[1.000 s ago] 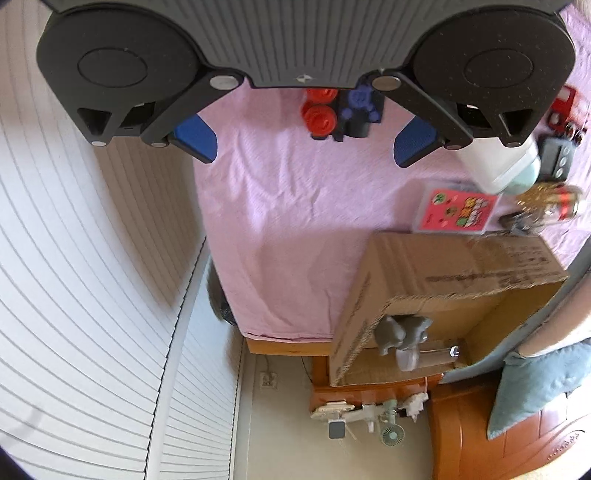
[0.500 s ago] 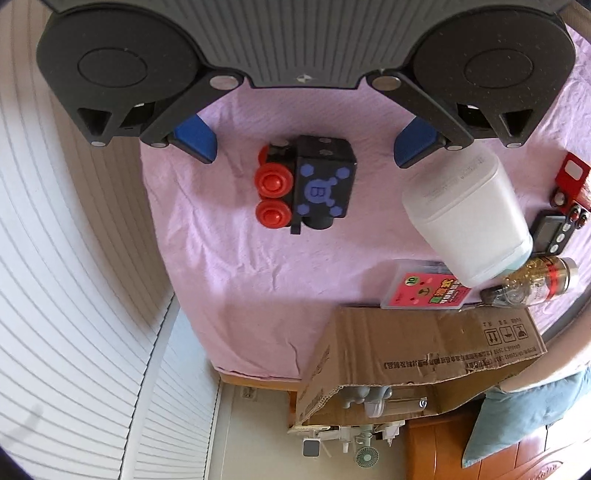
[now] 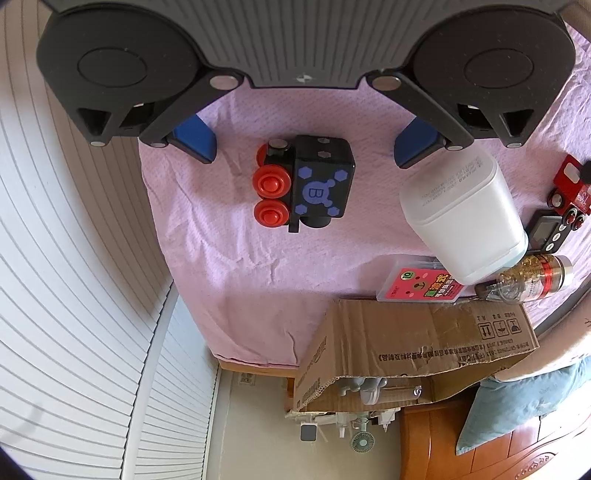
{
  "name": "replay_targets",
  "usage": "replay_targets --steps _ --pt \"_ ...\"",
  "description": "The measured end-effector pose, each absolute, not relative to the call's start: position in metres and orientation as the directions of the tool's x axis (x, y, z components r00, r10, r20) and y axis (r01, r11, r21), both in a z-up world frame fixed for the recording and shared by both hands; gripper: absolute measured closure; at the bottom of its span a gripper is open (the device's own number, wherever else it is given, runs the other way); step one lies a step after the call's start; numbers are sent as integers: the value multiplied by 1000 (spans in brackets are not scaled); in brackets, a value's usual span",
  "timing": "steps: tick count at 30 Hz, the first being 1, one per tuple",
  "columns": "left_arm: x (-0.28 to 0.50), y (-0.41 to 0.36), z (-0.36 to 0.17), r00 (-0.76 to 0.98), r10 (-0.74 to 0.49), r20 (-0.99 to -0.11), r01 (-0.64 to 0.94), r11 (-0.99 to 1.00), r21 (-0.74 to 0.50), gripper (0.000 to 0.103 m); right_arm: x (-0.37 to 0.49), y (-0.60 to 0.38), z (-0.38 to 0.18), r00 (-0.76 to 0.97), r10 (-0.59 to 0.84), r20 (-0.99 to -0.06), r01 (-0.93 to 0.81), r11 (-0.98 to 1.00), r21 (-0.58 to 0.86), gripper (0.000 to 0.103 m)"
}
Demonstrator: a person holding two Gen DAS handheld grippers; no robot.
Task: Organize rigid objects
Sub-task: 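Grasp the red S.L cube with the left gripper while the right grasps the train block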
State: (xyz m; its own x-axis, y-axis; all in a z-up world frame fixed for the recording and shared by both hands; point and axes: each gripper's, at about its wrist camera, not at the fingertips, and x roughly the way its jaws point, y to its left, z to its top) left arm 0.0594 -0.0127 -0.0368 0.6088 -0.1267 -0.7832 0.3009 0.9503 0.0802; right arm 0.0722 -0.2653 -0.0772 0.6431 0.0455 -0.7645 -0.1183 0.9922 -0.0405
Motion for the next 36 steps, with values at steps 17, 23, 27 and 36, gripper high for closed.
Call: replay_targets --steps 17,23,27,36 --pt "37 -17 -39 699 -97 -709 253 960 119 5 64 -265 -78 657 67 -751 -147 988 -40 0" --pt "48 -22 -66 662 -107 -742 224 973 59 29 63 -266 -79 666 85 -741 -171 984 -40 0" --pt "52 -16 -73 652 -118 -749 178 984 1 37 64 -267 -80 670 98 -736 -188 981 -40 0" --pt "51 -16 -74 658 -115 -744 160 987 -11 37 70 -261 -81 673 162 -721 -270 962 -36 3"
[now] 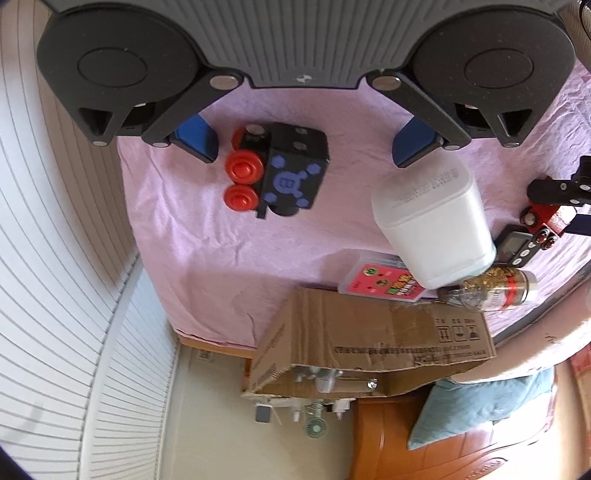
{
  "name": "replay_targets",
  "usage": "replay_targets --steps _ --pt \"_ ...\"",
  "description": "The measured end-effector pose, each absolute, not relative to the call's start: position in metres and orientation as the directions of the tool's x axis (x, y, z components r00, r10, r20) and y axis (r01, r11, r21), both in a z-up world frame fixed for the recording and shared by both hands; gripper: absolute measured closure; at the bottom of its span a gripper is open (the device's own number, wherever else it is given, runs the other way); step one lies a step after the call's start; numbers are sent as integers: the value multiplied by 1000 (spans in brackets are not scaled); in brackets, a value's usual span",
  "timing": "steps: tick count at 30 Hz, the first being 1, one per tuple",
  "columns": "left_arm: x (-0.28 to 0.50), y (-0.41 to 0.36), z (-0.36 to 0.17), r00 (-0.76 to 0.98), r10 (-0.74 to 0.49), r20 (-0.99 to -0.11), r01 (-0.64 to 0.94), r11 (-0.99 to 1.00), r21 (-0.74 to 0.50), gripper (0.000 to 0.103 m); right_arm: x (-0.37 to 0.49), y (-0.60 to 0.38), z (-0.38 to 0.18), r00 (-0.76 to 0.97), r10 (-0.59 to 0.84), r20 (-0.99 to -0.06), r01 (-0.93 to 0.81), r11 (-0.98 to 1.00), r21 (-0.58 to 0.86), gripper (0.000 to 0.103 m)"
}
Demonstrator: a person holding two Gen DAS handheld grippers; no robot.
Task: Organize rigid objects
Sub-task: 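Grasp the red S.L cube with the left gripper while the right grasps the train block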
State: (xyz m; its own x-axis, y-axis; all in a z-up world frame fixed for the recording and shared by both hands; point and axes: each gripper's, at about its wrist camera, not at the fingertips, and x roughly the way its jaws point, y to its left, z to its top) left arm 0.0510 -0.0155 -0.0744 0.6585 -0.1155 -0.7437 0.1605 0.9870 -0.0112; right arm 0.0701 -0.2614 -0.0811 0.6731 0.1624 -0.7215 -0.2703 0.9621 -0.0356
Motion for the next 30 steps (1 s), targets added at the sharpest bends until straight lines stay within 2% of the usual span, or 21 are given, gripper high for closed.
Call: replay_targets --steps 6,12,19,21,24,30 --pt "49 -17 -74 660 -118 -742 159 987 -15 38 75 -259 -77 681 165 -713 -280 959 -45 21" --pt "48 -19 -73 666 -115 -737 151 988 -18 45 76 -263 -74 691 141 -709 -255 965 -56 37" --pt "49 -17 -73 670 -107 -735 126 992 -29 48 79 -263 -74 697 123 -707 -251 965 -79 38" --pt "50 -16 -73 669 -111 -735 126 991 -35 53 79 -263 -74 697 124 -707 -253 964 -80 41" --pt "51 -15 -73 667 -115 -737 126 991 -41 53 79 -262 -72 693 123 -711 -256 963 -83 48" --pt "53 -12 -71 655 -140 -742 150 987 -54 53 78 -262 -70 679 120 -725 -260 962 -84 48"
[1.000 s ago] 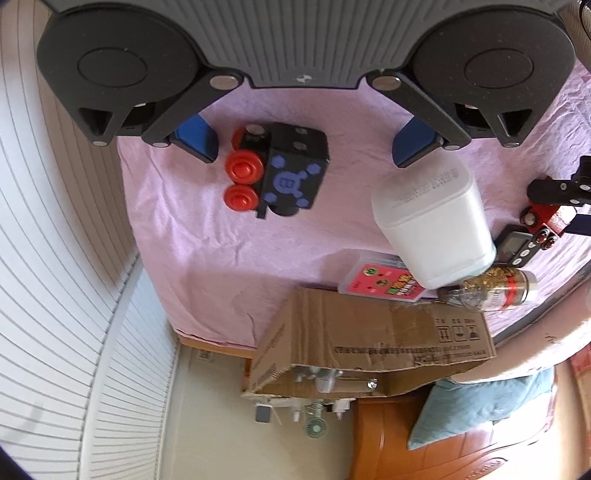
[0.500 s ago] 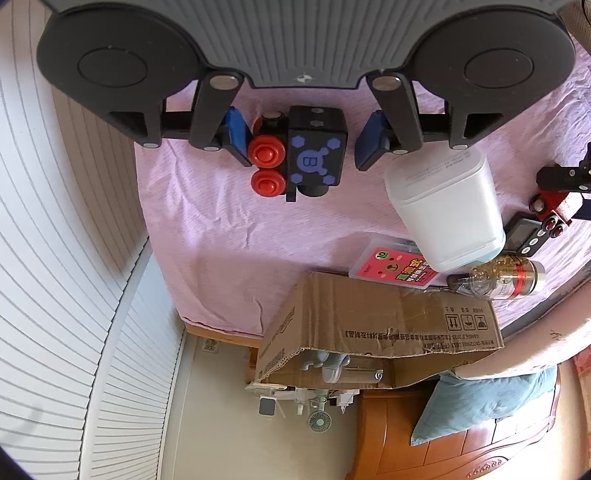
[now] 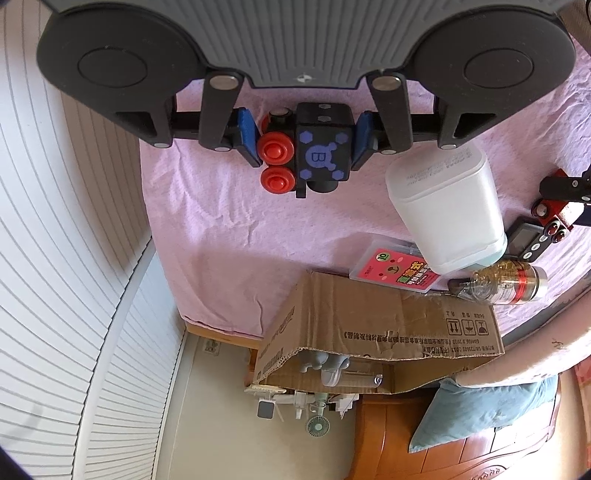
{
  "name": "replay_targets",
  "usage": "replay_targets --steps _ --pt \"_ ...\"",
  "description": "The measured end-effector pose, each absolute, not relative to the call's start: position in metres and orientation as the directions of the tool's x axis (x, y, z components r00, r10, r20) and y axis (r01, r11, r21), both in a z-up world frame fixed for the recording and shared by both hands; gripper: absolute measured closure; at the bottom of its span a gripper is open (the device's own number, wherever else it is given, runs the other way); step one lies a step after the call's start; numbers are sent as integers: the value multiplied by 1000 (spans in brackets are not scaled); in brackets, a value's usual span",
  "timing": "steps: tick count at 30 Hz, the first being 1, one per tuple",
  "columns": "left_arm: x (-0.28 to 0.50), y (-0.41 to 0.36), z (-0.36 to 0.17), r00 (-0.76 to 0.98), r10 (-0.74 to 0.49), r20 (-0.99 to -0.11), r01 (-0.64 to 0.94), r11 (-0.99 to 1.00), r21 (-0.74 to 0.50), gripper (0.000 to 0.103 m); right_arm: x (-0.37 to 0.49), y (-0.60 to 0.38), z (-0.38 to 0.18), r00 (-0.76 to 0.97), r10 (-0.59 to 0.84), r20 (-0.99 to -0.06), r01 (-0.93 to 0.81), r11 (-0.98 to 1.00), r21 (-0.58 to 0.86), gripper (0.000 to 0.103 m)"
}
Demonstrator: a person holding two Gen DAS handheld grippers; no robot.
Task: Organize rigid objects
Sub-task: 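Grasp the red S.L cube with the left gripper while the right grasps the train block, then carry both toys over the box and open both grippers to drop them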
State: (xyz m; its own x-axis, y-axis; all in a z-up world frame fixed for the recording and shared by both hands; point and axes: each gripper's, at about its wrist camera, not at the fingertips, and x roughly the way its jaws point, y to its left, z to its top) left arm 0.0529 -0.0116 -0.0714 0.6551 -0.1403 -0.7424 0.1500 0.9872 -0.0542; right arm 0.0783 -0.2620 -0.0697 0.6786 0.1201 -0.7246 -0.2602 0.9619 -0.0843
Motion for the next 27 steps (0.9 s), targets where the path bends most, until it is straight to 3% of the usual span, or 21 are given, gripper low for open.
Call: replay_targets --steps 12,27 --pt "57 -5 -52 640 -193 -744 278 961 -10 53 75 -261 -49 651 135 -747 -302 949 -91 48" --pt "98 -2 2 629 -266 -730 382 924 -8 53 93 -252 2 680 223 -699 -347 937 -39 48"
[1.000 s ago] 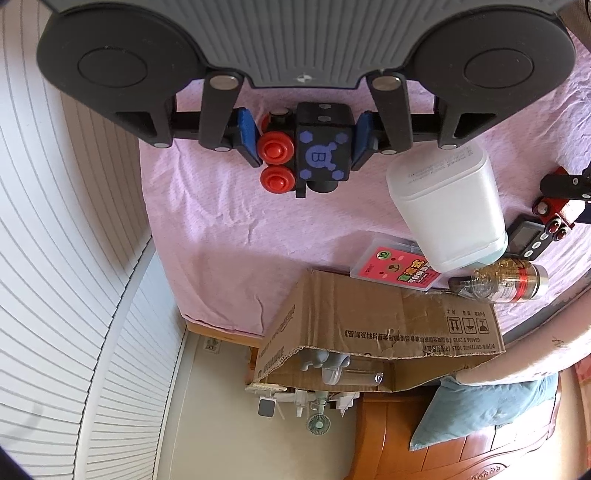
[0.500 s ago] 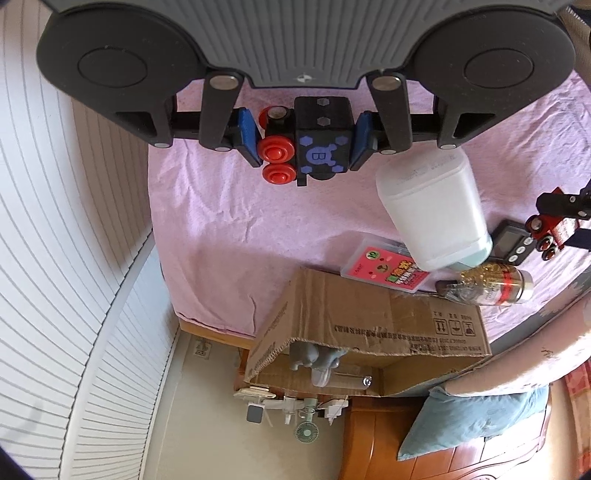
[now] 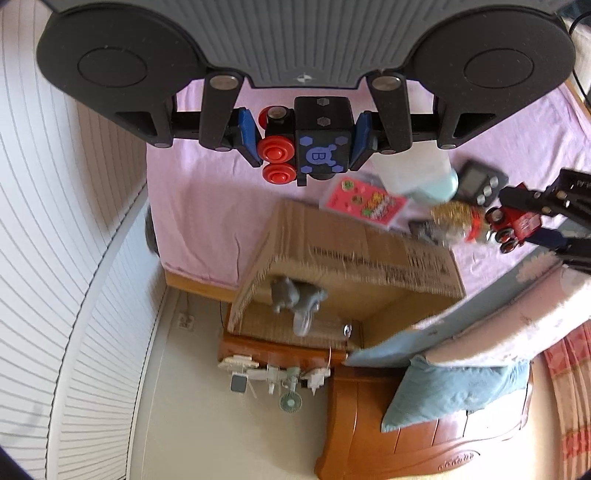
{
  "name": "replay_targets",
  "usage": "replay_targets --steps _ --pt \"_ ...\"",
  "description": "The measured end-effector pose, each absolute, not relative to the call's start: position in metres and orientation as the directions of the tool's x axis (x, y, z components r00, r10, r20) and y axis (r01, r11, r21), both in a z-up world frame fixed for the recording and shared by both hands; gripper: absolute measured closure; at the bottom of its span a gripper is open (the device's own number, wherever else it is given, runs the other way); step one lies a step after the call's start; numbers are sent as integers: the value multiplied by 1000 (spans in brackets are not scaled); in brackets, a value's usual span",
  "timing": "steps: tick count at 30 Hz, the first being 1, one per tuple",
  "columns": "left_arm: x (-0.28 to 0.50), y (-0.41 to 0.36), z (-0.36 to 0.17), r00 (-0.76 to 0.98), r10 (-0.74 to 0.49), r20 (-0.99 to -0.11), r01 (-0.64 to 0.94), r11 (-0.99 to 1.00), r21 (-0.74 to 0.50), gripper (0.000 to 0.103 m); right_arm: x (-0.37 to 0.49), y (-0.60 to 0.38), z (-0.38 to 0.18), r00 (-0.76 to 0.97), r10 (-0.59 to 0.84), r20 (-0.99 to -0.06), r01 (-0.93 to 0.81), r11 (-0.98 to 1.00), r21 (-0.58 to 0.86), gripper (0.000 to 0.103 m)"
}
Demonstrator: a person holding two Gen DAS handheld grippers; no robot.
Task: Organize rigid objects
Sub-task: 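Carry both toys over the box and open both grippers to drop them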
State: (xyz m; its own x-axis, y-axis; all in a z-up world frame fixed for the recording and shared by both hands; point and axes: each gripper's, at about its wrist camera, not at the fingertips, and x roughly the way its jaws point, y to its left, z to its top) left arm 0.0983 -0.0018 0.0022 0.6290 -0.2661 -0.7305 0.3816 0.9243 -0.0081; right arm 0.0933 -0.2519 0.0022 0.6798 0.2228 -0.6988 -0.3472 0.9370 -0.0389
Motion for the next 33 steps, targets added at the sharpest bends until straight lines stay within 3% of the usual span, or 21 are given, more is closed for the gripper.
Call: replay_targets --steps 12,14,16,20,23,33 --pt "201 -8 32 706 -220 -673 352 934 65 53 131 -243 26 712 246 -657 -349 937 -27 48" --pt "213 -8 28 737 -190 -649 320 944 87 43 136 -240 27 712 249 -656 -351 936 -26 48" --pt "220 -7 24 741 -171 -650 302 949 95 13 139 -236 28 714 250 -654 -354 935 -30 48" --pt "211 0 23 732 -200 -652 319 945 68 11 144 -231 31 717 254 -649 -359 933 -30 48" --pt "194 1 25 718 -199 -667 327 942 72 3 148 -226 35 721 254 -645 -361 932 -37 48" --pt "140 12 33 705 -204 -679 301 953 26 2 177 -212 48 721 259 -642 -356 934 -23 48"
